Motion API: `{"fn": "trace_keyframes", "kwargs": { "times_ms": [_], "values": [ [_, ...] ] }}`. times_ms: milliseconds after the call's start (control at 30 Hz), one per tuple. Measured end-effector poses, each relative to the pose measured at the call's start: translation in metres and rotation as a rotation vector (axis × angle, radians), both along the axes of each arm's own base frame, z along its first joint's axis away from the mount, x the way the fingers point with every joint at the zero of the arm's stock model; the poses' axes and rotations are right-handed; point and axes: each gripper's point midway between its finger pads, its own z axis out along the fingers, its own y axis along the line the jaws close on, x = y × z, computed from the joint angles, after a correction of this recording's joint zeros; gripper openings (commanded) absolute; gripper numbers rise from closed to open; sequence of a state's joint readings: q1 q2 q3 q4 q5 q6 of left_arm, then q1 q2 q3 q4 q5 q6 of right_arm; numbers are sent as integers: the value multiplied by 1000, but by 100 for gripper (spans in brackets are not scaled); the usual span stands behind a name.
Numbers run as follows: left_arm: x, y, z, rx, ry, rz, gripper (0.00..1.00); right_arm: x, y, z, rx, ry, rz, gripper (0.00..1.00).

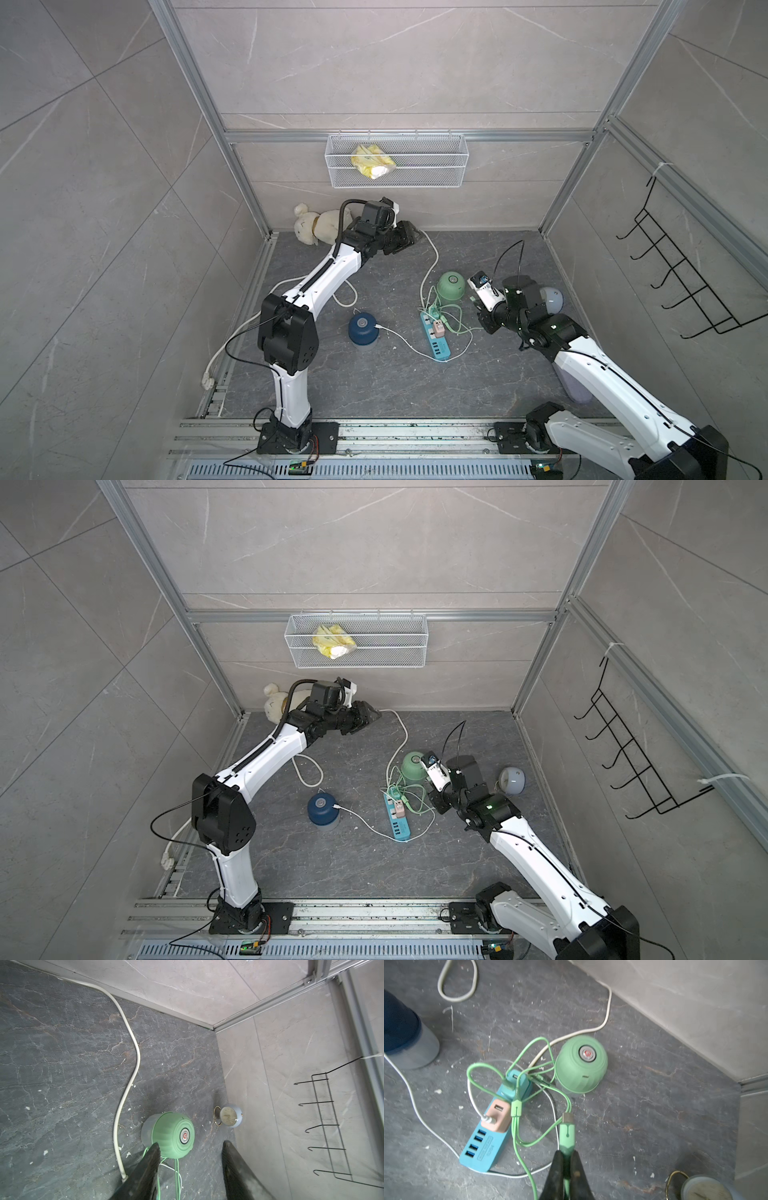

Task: Charge the cordless meat grinders
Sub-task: Insert the charging cable into the cordless meat grinder.

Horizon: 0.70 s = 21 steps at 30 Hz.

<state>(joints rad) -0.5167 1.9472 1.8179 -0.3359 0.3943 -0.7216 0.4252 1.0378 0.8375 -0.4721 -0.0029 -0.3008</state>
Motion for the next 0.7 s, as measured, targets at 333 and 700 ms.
{"fn": "trace_keyframes", "kwargs": {
  "times_ms": [333, 700],
  "values": [
    [-3, -40, -75, 43, 92, -156, 51, 27, 13, -56, -5, 60, 18, 0],
    [-16, -82, -94, 19, 77, -316, 52, 61, 2, -62, 60, 0, -27, 0]
  ]
}}
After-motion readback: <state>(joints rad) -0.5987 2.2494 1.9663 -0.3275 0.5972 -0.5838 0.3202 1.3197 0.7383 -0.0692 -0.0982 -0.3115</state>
